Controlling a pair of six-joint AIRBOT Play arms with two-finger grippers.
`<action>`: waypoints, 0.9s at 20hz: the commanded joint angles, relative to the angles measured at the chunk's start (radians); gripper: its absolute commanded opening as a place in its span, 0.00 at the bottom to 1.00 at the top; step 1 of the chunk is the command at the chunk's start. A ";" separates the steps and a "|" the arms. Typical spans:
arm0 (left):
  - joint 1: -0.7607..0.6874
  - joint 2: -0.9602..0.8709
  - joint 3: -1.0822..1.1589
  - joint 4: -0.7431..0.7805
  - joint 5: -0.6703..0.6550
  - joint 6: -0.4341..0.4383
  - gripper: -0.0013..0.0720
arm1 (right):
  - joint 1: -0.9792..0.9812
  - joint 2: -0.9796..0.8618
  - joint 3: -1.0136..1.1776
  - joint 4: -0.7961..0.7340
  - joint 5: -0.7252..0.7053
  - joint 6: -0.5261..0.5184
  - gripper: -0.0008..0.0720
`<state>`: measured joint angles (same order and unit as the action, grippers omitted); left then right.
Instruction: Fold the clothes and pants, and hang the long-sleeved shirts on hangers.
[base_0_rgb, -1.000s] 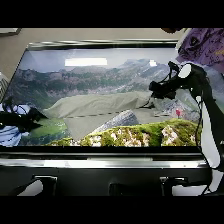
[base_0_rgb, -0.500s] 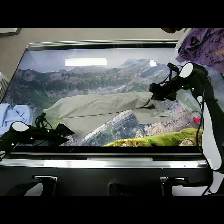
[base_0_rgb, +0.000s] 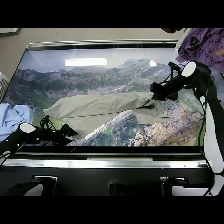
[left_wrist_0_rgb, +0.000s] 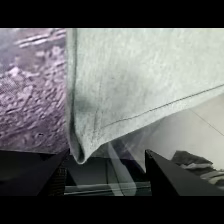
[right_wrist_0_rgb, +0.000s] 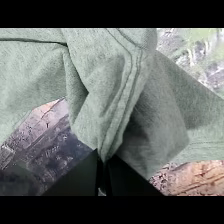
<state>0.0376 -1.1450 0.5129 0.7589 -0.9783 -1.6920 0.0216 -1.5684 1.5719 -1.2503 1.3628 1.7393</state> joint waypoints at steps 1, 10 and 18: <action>-0.004 -0.061 -0.001 -0.004 0.005 -0.022 0.75 | 0.000 0.004 0.000 0.001 0.005 0.000 0.06; -0.043 -0.141 0.045 -0.078 0.164 0.016 0.05 | 0.000 0.020 0.000 0.000 0.018 0.000 0.06; 0.047 -0.070 0.604 0.073 -0.022 0.114 0.04 | 0.000 0.230 0.088 -0.078 -0.154 -0.077 0.06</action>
<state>0.0460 -1.2507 0.8944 0.7391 -0.9096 -1.6005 0.0216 -1.4242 1.6081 -1.2747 1.2831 1.6920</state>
